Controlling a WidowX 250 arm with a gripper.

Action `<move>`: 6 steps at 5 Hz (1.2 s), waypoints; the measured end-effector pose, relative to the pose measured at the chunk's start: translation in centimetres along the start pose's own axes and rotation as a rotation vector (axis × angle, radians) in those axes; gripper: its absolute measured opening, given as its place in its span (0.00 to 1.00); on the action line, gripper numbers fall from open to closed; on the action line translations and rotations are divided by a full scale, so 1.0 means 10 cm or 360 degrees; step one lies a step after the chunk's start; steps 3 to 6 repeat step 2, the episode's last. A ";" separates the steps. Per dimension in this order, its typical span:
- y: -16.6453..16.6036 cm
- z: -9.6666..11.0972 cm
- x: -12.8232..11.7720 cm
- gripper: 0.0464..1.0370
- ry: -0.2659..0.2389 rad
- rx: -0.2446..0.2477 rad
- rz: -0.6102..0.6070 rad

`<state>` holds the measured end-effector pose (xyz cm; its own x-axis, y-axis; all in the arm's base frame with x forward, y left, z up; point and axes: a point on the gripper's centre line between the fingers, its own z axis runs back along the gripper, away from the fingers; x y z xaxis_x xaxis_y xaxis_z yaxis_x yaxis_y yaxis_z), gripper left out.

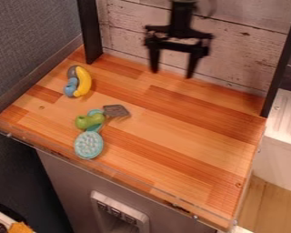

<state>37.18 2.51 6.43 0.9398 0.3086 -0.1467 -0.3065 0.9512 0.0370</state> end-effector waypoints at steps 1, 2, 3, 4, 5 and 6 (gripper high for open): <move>0.43 0.09 -0.07 0.96 -0.0021 -0.0043 0.0337; 0.82 0.06 -0.09 0.96 -0.0008 -0.0066 0.0558; 0.82 0.06 -0.09 0.96 -0.0008 -0.0066 0.0558; 0.82 0.06 -0.09 0.96 -0.0008 -0.0066 0.0558; 0.82 0.06 -0.09 0.96 -0.0008 -0.0066 0.0558; 0.82 0.06 -0.09 0.96 -0.0008 -0.0066 0.0558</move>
